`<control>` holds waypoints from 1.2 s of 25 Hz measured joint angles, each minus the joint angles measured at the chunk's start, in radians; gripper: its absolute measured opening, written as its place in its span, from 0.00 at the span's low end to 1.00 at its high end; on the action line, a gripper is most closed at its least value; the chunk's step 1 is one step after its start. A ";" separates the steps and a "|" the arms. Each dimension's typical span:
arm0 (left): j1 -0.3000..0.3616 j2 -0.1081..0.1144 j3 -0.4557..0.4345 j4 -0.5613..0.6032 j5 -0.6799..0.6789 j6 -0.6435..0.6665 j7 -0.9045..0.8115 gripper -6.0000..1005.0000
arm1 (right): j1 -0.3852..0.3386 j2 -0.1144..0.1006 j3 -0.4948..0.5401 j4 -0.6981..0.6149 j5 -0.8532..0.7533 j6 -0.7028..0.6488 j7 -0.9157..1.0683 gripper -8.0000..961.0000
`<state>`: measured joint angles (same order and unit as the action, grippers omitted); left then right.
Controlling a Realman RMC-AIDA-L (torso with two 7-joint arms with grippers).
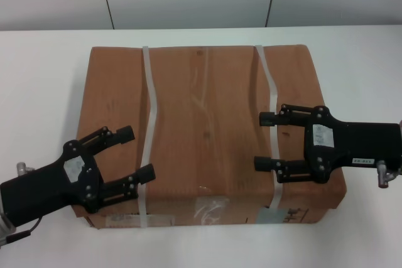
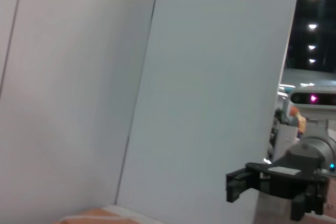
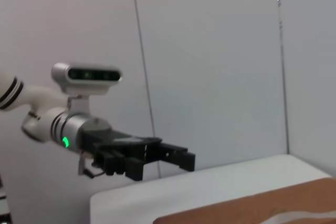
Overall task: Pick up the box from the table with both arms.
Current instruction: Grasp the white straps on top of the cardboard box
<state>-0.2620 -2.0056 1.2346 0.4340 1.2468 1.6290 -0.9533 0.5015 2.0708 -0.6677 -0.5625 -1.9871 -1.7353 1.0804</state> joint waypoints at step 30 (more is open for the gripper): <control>-0.085 0.025 -0.174 0.056 0.063 -0.013 -0.249 0.86 | -0.011 0.001 -0.051 0.171 0.341 0.279 0.002 0.87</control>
<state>-0.3469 -1.9802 1.0606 0.4904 1.3100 1.6163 -1.2019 0.4906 2.0713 -0.7183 -0.3919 -1.6461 -1.4566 1.0828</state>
